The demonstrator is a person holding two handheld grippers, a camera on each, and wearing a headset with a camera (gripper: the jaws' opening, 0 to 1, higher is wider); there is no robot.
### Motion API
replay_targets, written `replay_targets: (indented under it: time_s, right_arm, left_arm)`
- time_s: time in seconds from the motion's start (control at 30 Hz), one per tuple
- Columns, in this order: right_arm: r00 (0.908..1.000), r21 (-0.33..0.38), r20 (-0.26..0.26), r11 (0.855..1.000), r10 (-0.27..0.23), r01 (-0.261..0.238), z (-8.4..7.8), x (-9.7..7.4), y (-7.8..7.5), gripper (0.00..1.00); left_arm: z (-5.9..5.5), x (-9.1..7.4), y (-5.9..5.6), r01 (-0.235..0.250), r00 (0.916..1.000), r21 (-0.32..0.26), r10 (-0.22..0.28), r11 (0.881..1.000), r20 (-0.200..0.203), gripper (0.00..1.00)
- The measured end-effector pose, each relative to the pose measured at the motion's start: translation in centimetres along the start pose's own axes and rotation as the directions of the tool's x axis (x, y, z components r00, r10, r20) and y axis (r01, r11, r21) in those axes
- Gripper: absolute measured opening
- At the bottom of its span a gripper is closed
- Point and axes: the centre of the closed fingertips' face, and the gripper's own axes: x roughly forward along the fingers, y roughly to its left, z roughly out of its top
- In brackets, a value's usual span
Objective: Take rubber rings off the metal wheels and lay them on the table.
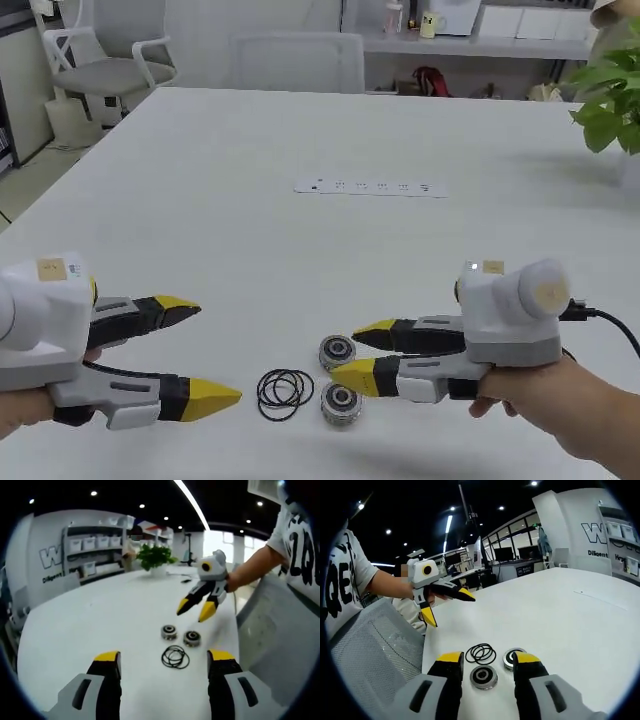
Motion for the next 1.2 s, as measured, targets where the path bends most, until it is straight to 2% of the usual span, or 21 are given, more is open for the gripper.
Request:
replay_targets:
  time_s: [0.37, 0.97, 1.2]
  right_arm:
    - [0.9961, 0.025, 0.049, 0.997, -0.074, 0.072, -0.3, -2.4, -1.3, 0.49]
    - [0.9880, -0.069, 0.025, 0.986, -0.152, 0.154, -2.2, -5.1, -2.1, 0.63]
    - [0.9827, -0.061, 0.033, 0.981, -0.182, 0.184, -2.8, -6.1, -2.2, 0.70]
  left_arm:
    - [-0.1, 0.1, -0.4, 0.012, 0.9999, 0.018, -0.012, 1.000, -0.010, 0.71]
    - [-0.2, 0.1, -0.4, 0.010, 0.9999, 0.025, -0.009, 1.000, -0.013, 0.74]
    - [-0.5, 0.0, -0.3, -0.004, 1.0000, 0.024, 0.004, 1.000, -0.009, 0.77]
